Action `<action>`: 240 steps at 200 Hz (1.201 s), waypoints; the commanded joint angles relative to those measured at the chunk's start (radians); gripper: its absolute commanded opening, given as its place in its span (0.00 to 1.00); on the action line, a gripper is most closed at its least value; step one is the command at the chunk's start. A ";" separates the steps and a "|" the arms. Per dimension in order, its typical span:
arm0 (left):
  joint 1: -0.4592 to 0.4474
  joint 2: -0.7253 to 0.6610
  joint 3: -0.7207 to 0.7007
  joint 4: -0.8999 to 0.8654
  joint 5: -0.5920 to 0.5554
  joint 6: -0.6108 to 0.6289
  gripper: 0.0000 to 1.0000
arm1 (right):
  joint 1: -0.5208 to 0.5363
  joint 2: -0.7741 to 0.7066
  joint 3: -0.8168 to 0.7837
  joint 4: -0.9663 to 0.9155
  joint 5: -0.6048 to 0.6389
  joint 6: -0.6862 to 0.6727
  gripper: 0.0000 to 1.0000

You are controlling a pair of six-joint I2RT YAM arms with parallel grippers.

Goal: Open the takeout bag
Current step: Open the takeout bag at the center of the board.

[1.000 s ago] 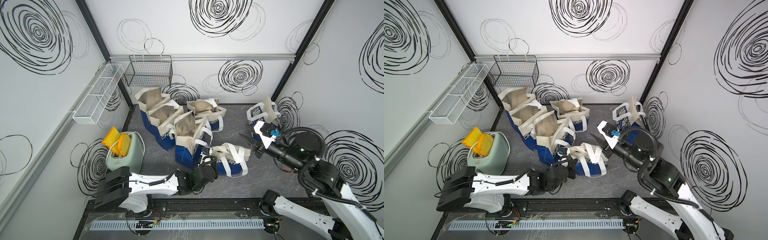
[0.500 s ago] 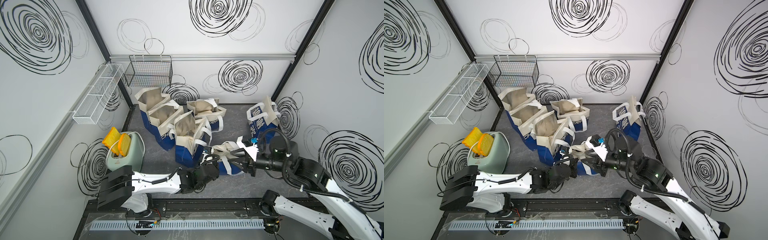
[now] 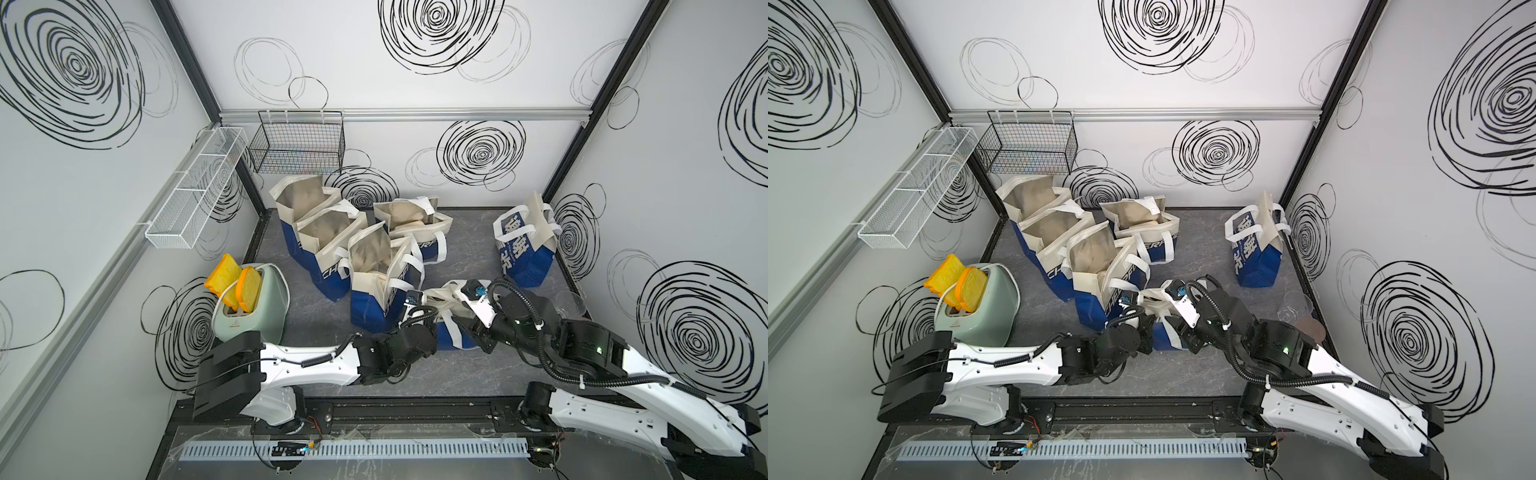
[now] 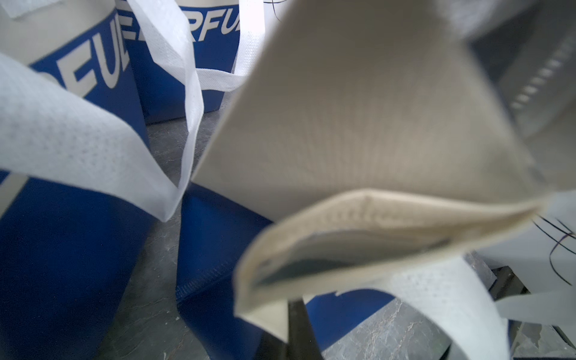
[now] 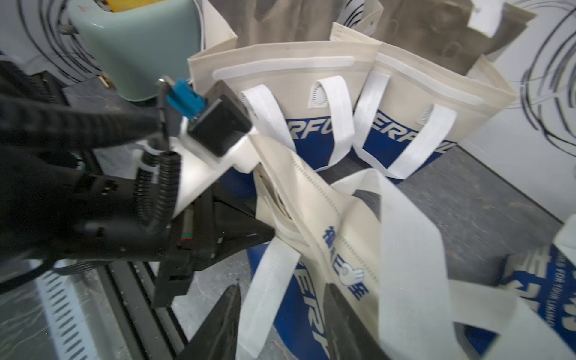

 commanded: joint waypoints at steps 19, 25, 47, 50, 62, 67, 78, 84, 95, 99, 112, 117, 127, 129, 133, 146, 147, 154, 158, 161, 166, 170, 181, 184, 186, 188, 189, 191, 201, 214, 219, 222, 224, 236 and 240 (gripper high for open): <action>0.009 0.002 -0.019 -0.146 0.036 0.019 0.00 | 0.007 0.021 -0.022 0.054 0.183 -0.020 0.46; 0.009 0.003 -0.019 -0.146 0.037 0.019 0.00 | 0.007 0.023 -0.026 0.065 0.195 -0.023 0.46; 0.009 0.004 -0.018 -0.145 0.042 0.022 0.00 | 0.007 0.048 -0.027 0.092 0.200 -0.053 0.45; 0.009 0.003 -0.018 -0.145 0.043 0.022 0.00 | 0.007 0.052 -0.027 0.096 0.197 -0.056 0.45; 0.009 0.003 -0.018 -0.145 0.042 0.023 0.00 | 0.007 0.068 -0.023 0.105 0.179 -0.069 0.45; 0.010 0.003 -0.018 -0.146 0.042 0.023 0.00 | 0.007 0.074 -0.023 0.108 0.175 -0.070 0.44; 0.009 -0.001 -0.019 -0.145 0.042 0.025 0.00 | 0.008 0.090 -0.022 0.110 0.165 -0.079 0.44; 0.009 -0.002 -0.019 -0.147 0.040 0.026 0.00 | 0.008 0.099 -0.021 0.109 0.167 -0.082 0.44; 0.010 -0.004 -0.021 -0.145 0.039 0.026 0.00 | 0.009 0.114 -0.024 0.110 0.178 -0.082 0.44; 0.011 -0.006 -0.021 -0.145 0.040 0.026 0.00 | 0.009 0.118 -0.026 0.111 0.182 -0.081 0.44; 0.011 -0.006 -0.023 -0.143 0.039 0.026 0.00 | 0.011 0.140 -0.028 0.112 0.209 -0.081 0.43; 0.010 -0.005 -0.023 -0.143 0.039 0.027 0.00 | 0.012 0.147 -0.028 0.111 0.222 -0.081 0.42; 0.012 -0.006 -0.022 -0.142 0.040 0.028 0.00 | 0.012 0.162 -0.028 0.115 0.249 -0.081 0.40; 0.011 -0.005 -0.022 -0.143 0.040 0.028 0.00 | 0.012 0.163 -0.028 0.115 0.257 -0.079 0.39; 0.011 -0.006 -0.022 -0.142 0.040 0.029 0.00 | 0.012 0.167 -0.028 0.118 0.272 -0.077 0.38; 0.013 -0.007 -0.022 -0.142 0.040 0.031 0.00 | 0.012 0.175 -0.029 0.130 0.314 -0.078 0.33; 0.013 -0.007 -0.022 -0.142 0.040 0.031 0.00 | 0.012 0.176 -0.029 0.132 0.317 -0.078 0.32; 0.013 -0.009 -0.022 -0.141 0.041 0.031 0.00 | 0.012 0.179 -0.028 0.135 0.345 -0.075 0.29; 0.012 -0.008 -0.023 -0.141 0.041 0.031 0.00 | 0.012 0.182 -0.027 0.136 0.359 -0.075 0.28; 0.012 -0.009 -0.024 -0.143 0.041 0.031 0.00 | 0.012 0.185 -0.027 0.136 0.368 -0.075 0.27; 0.013 -0.010 -0.025 -0.143 0.039 0.032 0.00 | 0.012 0.188 -0.025 0.136 0.383 -0.075 0.26; 0.013 -0.012 -0.025 -0.145 0.040 0.032 0.00 | 0.012 0.191 -0.022 0.136 0.399 -0.075 0.25; 0.013 -0.016 -0.028 -0.147 0.036 0.032 0.00 | 0.010 0.193 -0.019 0.136 0.425 -0.081 0.21; 0.013 -0.017 -0.029 -0.146 0.036 0.032 0.00 | 0.010 0.195 -0.019 0.138 0.429 -0.086 0.20; 0.014 -0.017 -0.030 -0.146 0.036 0.032 0.00 | 0.010 0.196 -0.019 0.139 0.432 -0.091 0.19; 0.015 -0.018 -0.031 -0.146 0.036 0.032 0.00 | 0.010 0.195 -0.018 0.141 0.435 -0.094 0.18; 0.014 -0.018 -0.031 -0.146 0.036 0.032 0.00 | 0.010 0.195 -0.017 0.142 0.436 -0.095 0.17; 0.014 -0.020 -0.031 -0.146 0.037 0.031 0.00 | 0.010 0.195 -0.017 0.144 0.440 -0.098 0.16; 0.014 -0.021 -0.036 -0.146 0.039 0.029 0.00 | 0.007 0.193 -0.007 0.152 0.446 -0.115 0.06; 0.015 -0.021 -0.042 -0.147 0.039 0.027 0.00 | -0.003 0.193 0.013 0.159 0.435 -0.138 0.00; 0.015 -0.023 -0.045 -0.150 0.040 0.025 0.00 | -0.009 0.191 0.023 0.155 0.420 -0.147 0.00; 0.015 -0.022 -0.046 -0.151 0.040 0.024 0.00 | -0.016 0.191 0.029 0.153 0.406 -0.151 0.00; 0.017 -0.022 -0.047 -0.152 0.041 0.023 0.00 | -0.021 0.191 0.032 0.152 0.397 -0.155 0.00; 0.017 -0.023 -0.054 -0.155 0.043 0.019 0.00 | -0.057 0.191 0.060 0.136 0.340 -0.162 0.00; 0.017 -0.023 -0.057 -0.156 0.044 0.018 0.00 | -0.071 0.191 0.070 0.129 0.317 -0.165 0.00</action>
